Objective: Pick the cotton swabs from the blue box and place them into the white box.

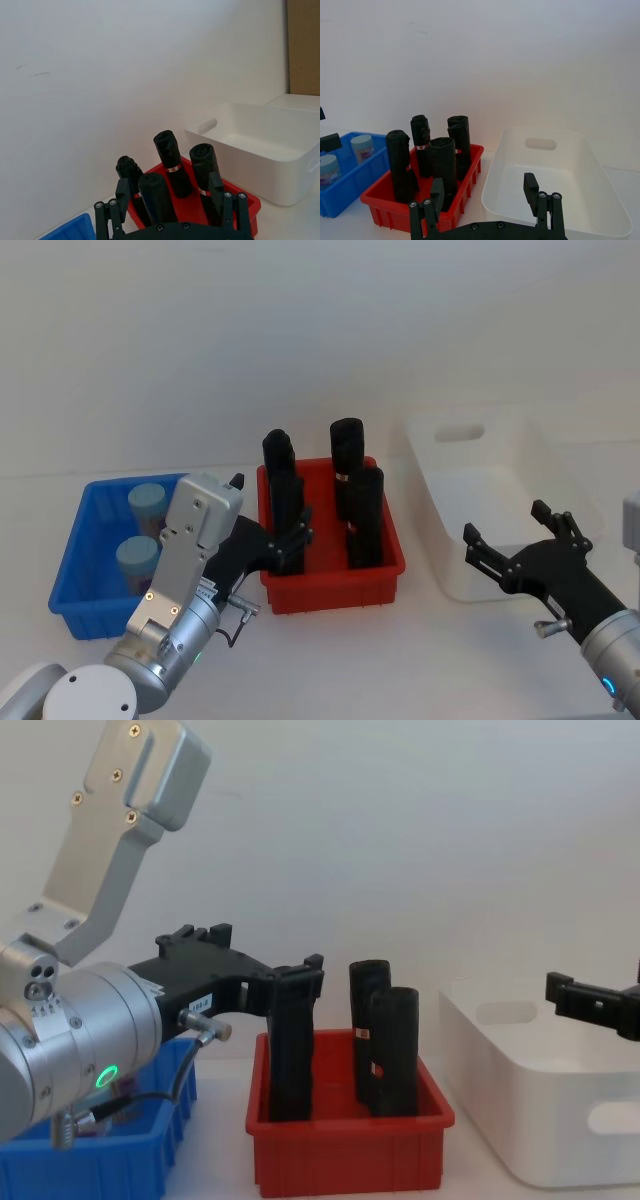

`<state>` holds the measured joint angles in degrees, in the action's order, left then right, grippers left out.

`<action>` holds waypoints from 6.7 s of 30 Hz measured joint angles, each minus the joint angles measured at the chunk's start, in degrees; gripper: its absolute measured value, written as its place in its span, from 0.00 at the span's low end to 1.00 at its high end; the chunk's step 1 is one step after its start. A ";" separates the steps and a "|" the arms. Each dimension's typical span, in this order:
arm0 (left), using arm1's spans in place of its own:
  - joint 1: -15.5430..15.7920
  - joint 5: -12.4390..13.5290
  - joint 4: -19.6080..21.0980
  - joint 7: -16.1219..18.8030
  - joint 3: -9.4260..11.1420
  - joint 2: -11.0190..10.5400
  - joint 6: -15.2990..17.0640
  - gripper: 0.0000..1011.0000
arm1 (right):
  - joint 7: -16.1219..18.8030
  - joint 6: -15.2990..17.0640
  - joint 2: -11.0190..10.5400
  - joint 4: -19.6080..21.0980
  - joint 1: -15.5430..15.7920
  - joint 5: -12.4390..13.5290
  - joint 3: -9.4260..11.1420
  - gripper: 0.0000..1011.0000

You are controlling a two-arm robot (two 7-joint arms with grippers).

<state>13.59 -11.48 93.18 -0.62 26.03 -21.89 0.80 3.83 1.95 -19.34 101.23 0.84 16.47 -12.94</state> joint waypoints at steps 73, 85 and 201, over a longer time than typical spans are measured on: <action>0.00 0.00 0.00 0.00 -0.03 0.00 -0.01 0.99 | 0.00 0.00 0.00 0.00 0.00 0.00 0.00 0.99; 0.09 -2.31 -0.31 0.09 -1.42 -0.71 0.06 0.99 | 0.00 0.00 0.00 0.00 0.00 0.00 0.00 0.99; 11.95 -8.62 -15.65 -12.58 -11.44 -1.80 14.26 0.66 | 0.00 0.00 0.00 0.00 0.00 0.00 0.00 0.99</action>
<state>25.54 -20.10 77.53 -13.20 14.59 -23.69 15.06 3.82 1.95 -19.34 101.23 0.84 16.47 -12.94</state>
